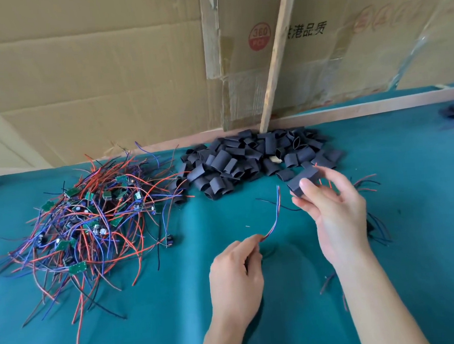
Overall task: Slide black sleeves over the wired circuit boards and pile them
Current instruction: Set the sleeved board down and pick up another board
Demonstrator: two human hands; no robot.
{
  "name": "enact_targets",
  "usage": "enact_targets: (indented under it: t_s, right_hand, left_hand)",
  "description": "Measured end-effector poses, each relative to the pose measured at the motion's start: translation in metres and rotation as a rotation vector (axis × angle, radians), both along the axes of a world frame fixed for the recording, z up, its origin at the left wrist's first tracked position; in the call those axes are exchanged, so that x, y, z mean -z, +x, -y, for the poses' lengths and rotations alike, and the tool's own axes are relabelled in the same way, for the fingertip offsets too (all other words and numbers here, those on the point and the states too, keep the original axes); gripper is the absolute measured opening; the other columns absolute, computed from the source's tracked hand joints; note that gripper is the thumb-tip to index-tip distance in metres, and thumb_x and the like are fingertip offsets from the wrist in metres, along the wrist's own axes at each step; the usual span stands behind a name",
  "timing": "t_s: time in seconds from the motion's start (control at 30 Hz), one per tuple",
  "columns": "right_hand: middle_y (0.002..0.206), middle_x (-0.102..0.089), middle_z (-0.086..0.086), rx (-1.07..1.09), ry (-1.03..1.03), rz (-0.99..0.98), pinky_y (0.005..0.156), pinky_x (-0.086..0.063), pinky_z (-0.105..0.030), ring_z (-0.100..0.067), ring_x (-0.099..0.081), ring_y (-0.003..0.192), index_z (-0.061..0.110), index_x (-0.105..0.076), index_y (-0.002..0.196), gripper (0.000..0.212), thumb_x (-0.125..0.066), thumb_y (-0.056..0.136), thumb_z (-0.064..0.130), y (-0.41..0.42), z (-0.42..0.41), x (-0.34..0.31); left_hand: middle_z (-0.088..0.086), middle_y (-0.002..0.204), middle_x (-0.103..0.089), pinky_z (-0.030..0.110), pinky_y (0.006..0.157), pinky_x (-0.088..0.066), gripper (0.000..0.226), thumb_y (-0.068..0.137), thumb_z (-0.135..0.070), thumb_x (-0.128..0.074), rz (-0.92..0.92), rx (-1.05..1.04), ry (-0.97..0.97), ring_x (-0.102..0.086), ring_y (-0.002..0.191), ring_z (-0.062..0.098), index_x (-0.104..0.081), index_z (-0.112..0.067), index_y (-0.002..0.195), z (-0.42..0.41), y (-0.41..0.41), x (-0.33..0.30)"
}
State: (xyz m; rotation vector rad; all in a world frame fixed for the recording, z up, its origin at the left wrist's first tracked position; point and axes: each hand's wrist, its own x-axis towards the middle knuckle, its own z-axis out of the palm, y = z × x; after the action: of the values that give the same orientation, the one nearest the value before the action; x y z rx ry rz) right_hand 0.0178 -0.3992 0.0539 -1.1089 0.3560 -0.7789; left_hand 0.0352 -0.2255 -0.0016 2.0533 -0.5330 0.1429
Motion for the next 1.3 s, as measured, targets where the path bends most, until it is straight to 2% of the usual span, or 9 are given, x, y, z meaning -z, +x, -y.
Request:
enact_targets:
  t_s: [0.17,0.53,0.7,0.83,0.93,1.0,1.03,1.17,1.3]
  right_hand:
    - [0.081,-0.076,-0.007,-0.042,-0.066,0.019,0.074,-0.06,-0.031,-0.022,-0.068,0.076,0.027,-0.077,0.104,0.03,-0.077,0.089,0.001,0.002,-0.005,-0.002]
    - [0.083,-0.077,-0.006,0.033,-0.129,-0.034,0.073,-0.06,-0.03,-0.02,-0.071,0.078,0.022,-0.075,0.109,0.031,-0.079,0.087,0.002,0.004,0.002,0.001]
    - [0.085,-0.078,-0.009,-0.011,-0.141,-0.076,0.073,-0.06,-0.03,-0.023,-0.072,0.077,0.025,-0.076,0.107,0.031,-0.08,0.087,0.002,0.004,0.001,0.003]
    - [0.084,-0.079,-0.009,-0.108,-0.196,-0.153,0.069,-0.06,-0.026,-0.02,-0.074,0.075,0.023,-0.076,0.106,0.031,-0.079,0.086,-0.001,0.002,-0.003,0.005]
    - [0.084,-0.079,-0.011,-0.224,-0.249,-0.265,0.067,-0.058,-0.024,-0.021,-0.074,0.072,0.022,-0.074,0.107,0.031,-0.079,0.085,0.001,0.001,-0.013,0.01]
    - [0.083,-0.079,-0.01,-0.29,-0.271,-0.322,0.066,-0.058,-0.023,-0.02,-0.073,0.069,0.021,-0.072,0.108,0.031,-0.079,0.085,0.001,0.002,-0.019,0.012]
    - [0.082,-0.079,-0.01,-0.318,-0.278,-0.339,0.066,-0.057,-0.023,-0.019,-0.073,0.068,0.021,-0.071,0.108,0.031,-0.079,0.085,0.001,0.003,-0.022,0.014]
    - [0.083,-0.08,-0.008,-0.401,-0.304,-0.38,0.067,-0.058,-0.023,-0.019,-0.076,0.074,0.023,-0.071,0.113,0.035,-0.078,0.086,0.002,0.005,-0.036,0.019]
    - [0.083,-0.079,-0.012,-0.463,-0.27,-0.355,0.067,-0.058,-0.025,-0.021,-0.075,0.073,0.018,-0.078,0.103,0.026,-0.077,0.084,0.002,0.005,-0.036,0.019]
  left_hand:
    - [-0.006,0.076,-0.064,0.039,0.065,-0.052,0.031,0.091,-0.005,-0.062,0.032,0.013,0.068,-0.059,0.07,0.02,-0.076,-0.028,0.108,0.001,-0.001,0.0]
    - [-0.006,0.071,-0.057,0.041,0.06,-0.051,0.032,0.092,-0.005,-0.063,0.062,-0.007,0.081,-0.054,0.065,0.022,-0.075,-0.029,0.11,0.002,-0.001,0.003]
    - [-0.004,0.068,-0.053,0.041,0.057,-0.049,0.031,0.092,-0.005,-0.063,0.072,-0.027,0.071,-0.05,0.063,0.022,-0.075,-0.028,0.108,0.003,0.0,0.005]
    - [-0.005,0.071,-0.059,0.042,0.061,-0.051,0.026,0.092,-0.004,-0.063,0.045,-0.031,0.036,-0.054,0.065,0.022,-0.074,-0.024,0.103,0.003,0.001,0.007]
    - [-0.008,0.072,-0.064,0.034,0.059,-0.049,0.022,0.097,-0.009,-0.061,0.006,-0.04,-0.035,-0.053,0.061,0.013,-0.073,-0.026,0.103,0.002,0.002,0.005]
    - [-0.011,0.072,-0.066,0.024,0.053,-0.042,0.021,0.1,-0.015,-0.06,-0.046,-0.057,-0.104,-0.049,0.054,0.011,-0.071,-0.033,0.102,0.001,0.002,0.004]
    - [-0.013,0.074,-0.068,0.024,0.052,-0.043,0.019,0.1,-0.017,-0.06,-0.081,-0.068,-0.137,-0.051,0.052,0.013,-0.069,-0.034,0.103,0.0,0.002,0.004]
    - [-0.02,0.082,-0.074,0.039,0.063,-0.051,0.025,0.1,-0.018,-0.06,-0.178,-0.089,-0.226,-0.063,0.059,0.022,-0.05,-0.04,0.105,-0.002,0.001,0.002]
    - [-0.016,0.08,-0.074,0.039,0.063,-0.049,0.034,0.098,-0.017,-0.058,-0.177,-0.06,-0.249,-0.062,0.059,0.024,-0.042,-0.044,0.109,-0.003,-0.001,-0.003]
